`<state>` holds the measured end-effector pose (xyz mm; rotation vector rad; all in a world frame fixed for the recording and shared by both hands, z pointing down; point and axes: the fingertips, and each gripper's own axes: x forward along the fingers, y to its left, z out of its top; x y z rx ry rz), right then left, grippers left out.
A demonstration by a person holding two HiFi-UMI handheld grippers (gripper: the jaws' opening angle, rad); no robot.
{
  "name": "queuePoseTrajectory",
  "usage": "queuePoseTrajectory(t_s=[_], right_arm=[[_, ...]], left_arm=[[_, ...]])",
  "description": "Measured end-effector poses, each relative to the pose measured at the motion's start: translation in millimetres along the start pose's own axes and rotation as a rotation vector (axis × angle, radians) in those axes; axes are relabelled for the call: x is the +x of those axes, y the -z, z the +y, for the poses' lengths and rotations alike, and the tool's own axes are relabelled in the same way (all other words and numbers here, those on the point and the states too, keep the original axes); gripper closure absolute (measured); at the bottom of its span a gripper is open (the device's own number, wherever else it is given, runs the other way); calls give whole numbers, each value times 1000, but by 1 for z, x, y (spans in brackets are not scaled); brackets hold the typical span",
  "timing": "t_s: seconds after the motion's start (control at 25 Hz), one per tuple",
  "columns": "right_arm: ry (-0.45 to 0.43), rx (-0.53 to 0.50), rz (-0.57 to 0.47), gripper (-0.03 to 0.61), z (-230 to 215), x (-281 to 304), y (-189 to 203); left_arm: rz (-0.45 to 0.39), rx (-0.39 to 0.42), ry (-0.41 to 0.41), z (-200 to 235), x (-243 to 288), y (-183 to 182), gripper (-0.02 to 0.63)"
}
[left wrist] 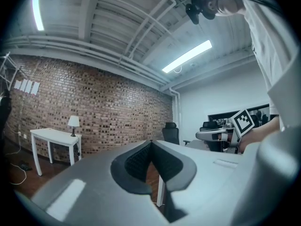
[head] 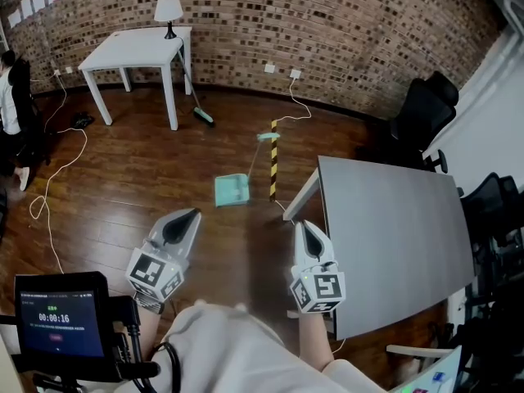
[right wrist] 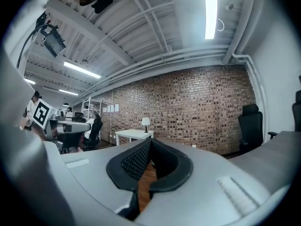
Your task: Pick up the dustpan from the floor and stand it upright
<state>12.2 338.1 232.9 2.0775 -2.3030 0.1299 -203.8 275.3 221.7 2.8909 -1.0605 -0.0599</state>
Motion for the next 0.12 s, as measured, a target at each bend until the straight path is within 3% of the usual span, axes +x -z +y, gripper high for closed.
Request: queuePoseTrajectory(t_s=[0.12], right_arm=[[4,-7,-3,566,-2,-1,0]], left_arm=[[3,0,-4,-1,1,0,612]])
